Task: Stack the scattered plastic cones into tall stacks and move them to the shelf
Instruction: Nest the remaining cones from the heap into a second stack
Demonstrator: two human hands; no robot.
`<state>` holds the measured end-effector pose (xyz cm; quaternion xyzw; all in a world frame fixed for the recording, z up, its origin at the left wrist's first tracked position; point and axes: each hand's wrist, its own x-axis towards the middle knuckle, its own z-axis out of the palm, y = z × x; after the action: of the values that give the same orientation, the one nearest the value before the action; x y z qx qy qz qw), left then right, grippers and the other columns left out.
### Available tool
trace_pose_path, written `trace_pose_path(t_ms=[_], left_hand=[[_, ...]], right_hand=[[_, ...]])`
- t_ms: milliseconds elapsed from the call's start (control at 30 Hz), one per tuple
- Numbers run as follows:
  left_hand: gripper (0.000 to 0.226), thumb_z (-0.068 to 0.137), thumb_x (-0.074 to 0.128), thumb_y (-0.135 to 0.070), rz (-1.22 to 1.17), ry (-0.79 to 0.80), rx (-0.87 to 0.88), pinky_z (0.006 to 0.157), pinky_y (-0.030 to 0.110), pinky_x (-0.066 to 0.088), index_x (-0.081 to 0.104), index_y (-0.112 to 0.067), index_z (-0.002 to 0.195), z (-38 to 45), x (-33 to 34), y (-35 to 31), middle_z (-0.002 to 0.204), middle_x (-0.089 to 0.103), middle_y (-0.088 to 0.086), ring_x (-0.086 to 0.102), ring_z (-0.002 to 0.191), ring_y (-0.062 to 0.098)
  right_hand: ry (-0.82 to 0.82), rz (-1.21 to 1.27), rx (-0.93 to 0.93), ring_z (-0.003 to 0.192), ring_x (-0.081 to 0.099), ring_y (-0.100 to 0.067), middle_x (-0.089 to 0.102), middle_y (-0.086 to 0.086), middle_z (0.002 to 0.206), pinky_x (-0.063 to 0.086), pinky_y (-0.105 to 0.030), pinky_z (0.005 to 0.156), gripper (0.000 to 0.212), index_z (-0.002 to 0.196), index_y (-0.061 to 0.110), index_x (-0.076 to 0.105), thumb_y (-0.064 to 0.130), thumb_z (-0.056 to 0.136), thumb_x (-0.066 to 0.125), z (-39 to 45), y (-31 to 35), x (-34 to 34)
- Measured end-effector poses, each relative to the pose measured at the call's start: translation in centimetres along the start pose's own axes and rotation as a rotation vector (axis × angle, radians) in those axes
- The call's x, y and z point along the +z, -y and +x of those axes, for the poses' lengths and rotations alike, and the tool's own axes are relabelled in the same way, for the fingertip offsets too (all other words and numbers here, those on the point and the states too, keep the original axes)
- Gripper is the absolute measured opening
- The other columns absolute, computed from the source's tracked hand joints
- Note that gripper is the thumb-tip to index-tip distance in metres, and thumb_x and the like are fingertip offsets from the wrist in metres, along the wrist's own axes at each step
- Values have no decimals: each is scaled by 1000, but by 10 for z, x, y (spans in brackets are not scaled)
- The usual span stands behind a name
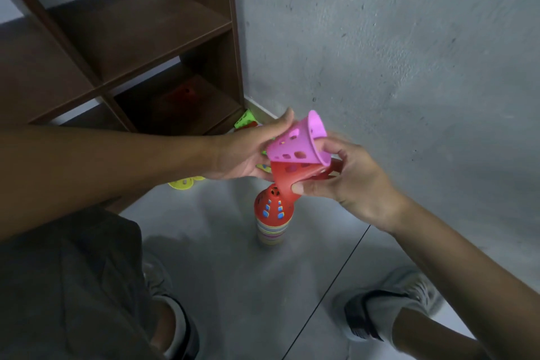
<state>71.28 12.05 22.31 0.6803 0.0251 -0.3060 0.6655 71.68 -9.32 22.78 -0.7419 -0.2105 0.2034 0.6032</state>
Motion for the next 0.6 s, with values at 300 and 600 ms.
trace_pose_path(t_ms=[300, 600], left_hand=[[114, 55, 79, -77, 78, 77, 30, 104, 40, 50, 42, -22, 148, -8, -2, -3, 141, 60, 4, 58, 130, 23], [85, 72, 65, -71, 111, 82, -12, 115, 50, 38, 44, -31, 143, -7, -6, 1, 135, 65, -1, 59, 129, 19]], right_hand=[[16, -178, 40, 115, 60, -17, 50, 6, 127, 56, -28, 89, 55, 103, 25, 72, 5, 57, 95, 8, -7, 15], [79, -332, 77, 112, 57, -9, 45, 6, 125, 54, -30, 98, 72, 124, 30, 65, 16, 61, 95, 9, 7, 28]])
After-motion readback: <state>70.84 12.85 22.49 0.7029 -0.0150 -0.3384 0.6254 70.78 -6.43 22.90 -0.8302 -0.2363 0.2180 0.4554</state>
